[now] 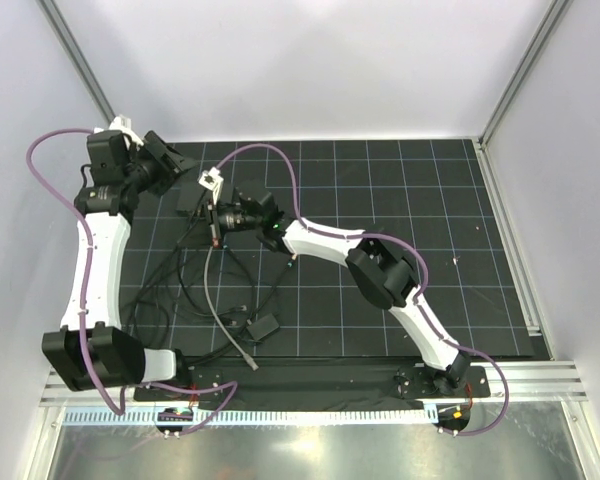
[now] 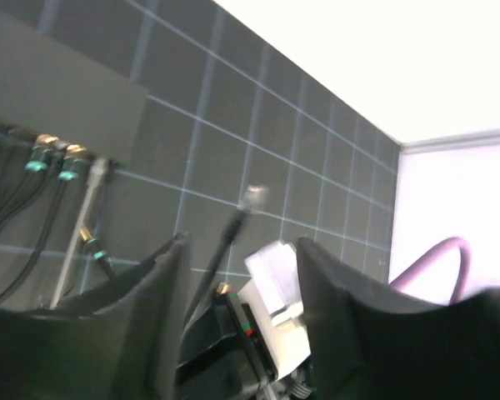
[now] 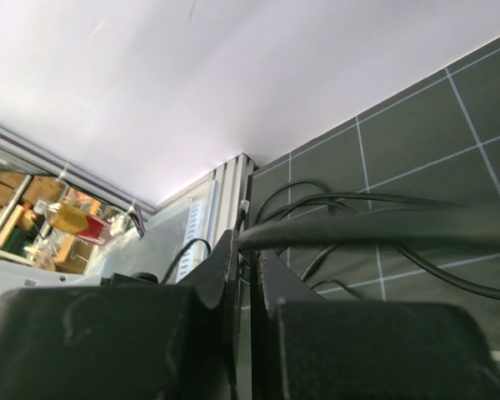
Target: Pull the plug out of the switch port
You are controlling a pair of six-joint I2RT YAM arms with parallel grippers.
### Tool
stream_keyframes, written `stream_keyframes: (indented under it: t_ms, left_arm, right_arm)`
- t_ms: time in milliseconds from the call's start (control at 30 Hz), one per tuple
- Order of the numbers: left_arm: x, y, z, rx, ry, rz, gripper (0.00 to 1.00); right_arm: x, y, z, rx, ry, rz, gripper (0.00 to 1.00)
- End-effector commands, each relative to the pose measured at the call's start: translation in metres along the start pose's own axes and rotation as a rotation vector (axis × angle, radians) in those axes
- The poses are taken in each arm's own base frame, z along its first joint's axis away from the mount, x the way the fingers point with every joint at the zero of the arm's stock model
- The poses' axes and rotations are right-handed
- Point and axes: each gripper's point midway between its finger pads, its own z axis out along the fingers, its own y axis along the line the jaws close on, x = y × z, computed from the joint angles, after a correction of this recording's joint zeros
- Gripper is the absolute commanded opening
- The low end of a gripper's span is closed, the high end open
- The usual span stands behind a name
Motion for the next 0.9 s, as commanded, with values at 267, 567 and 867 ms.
stream_keyframes:
  t_ms: [267,567,867]
  left_arm:
    - [-0.054,0.034,-0.100,-0.344,-0.393,0.132,0.77]
    - [-0.042,0.052,-0.107,-0.393,-0.388,0.163,0.74]
    - [-0.025,0.060,-0.074,-0.357,-0.279,0.173,0.72]
  right_arm:
    - [-0.186,0.075,-0.062,-0.212,-0.497,0.049,0.01]
    - [-0.270,0.018,-0.142,0.051,-0.633,0.163,0.01]
    - [-0.281,-0.031,-0.254,-0.275,-0.792,0.512,0.01]
